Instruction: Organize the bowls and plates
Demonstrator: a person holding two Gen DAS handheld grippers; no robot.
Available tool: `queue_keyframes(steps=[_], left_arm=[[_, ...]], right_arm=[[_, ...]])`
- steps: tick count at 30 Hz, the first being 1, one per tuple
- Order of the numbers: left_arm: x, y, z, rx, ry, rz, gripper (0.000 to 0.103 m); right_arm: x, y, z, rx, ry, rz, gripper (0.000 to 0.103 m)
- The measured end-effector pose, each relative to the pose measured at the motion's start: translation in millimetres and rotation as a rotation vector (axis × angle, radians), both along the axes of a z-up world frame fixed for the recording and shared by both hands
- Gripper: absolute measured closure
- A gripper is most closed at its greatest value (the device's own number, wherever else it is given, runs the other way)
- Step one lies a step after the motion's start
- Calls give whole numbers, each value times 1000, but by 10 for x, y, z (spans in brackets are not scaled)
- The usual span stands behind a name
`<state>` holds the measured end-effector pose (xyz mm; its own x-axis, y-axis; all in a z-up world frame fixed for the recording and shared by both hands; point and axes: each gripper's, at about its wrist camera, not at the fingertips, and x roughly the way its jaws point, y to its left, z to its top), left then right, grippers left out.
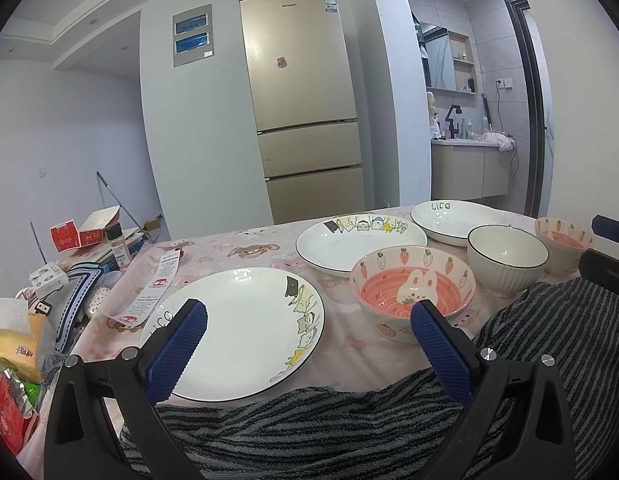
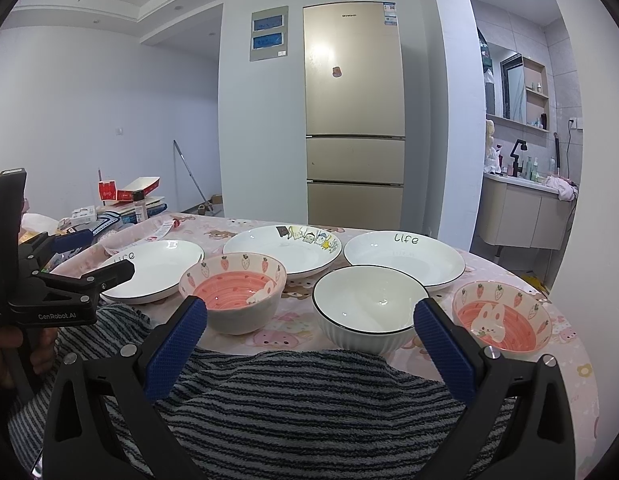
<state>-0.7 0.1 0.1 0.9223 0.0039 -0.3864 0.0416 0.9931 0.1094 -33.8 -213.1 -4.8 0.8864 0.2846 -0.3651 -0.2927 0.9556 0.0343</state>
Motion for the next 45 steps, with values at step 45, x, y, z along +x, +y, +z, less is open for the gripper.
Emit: queue_keyframes(steps=[45], left_arm=[[-29,-32,6,-12,10,-27,0]], right_arm=[[-48,65,-7,-16,-34,21,0]])
